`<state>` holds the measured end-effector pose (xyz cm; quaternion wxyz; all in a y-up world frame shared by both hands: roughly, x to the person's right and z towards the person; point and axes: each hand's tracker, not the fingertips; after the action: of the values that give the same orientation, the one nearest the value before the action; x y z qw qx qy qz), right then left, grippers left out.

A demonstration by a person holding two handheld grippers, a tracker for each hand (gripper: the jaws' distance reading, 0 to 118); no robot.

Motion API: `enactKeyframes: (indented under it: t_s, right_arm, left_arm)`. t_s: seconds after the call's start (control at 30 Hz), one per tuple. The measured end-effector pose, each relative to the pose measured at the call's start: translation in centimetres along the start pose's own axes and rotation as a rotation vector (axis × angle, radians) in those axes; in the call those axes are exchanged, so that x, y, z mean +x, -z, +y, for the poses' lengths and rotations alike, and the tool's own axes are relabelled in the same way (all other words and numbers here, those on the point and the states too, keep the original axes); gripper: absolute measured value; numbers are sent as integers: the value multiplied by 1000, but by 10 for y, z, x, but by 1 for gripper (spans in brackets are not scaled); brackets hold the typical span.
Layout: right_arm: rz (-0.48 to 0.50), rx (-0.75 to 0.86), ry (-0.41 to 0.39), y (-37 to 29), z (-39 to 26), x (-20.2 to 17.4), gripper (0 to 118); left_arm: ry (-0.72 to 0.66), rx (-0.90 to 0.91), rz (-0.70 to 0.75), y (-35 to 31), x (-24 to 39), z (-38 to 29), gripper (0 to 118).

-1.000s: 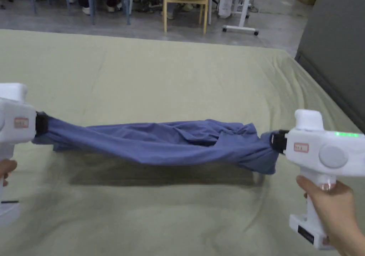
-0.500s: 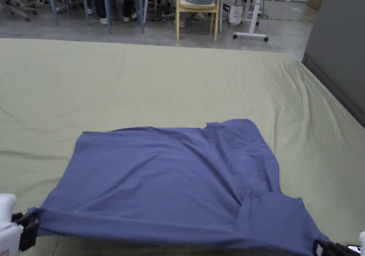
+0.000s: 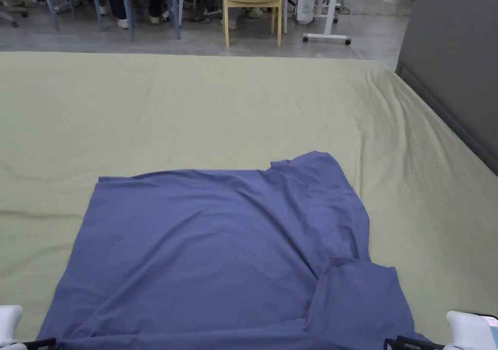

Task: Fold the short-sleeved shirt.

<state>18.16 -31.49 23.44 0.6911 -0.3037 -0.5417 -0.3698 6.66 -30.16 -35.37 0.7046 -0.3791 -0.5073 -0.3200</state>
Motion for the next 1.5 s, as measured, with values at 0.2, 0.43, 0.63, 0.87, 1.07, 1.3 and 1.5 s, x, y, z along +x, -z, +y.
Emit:
enactKeyframes:
  t_s: [0.2,0.43,0.63,0.87,1.07,1.3,1.5]
  right_arm:
    - [-24,143,-43,-69,-3,-27,95]
    - [-3,130,-149,-76,-18,-54,2]
    - [31,144,-149,-77,-19,-58,2]
    - [29,112,-157,-66,-15,-66,2]
    - [9,45,-152,-43,-11,-69,2]
    - [-29,-56,-126,-24,0,-61,118]
    - [-17,-107,8,11,4,-26,118]
  left_arm:
    - [-118,232,45,-101,8,-22,80]
    - [1,248,-27,-127,40,-39,0]
    - [-72,182,-20,-79,21,-19,19]
    - [-20,-61,-43,30,10,7,91]
    - [-72,-64,-157,54,19,5,5]
    - [-42,-5,-82,21,26,5,5]
    - [-84,-3,-104,16,27,6,5]
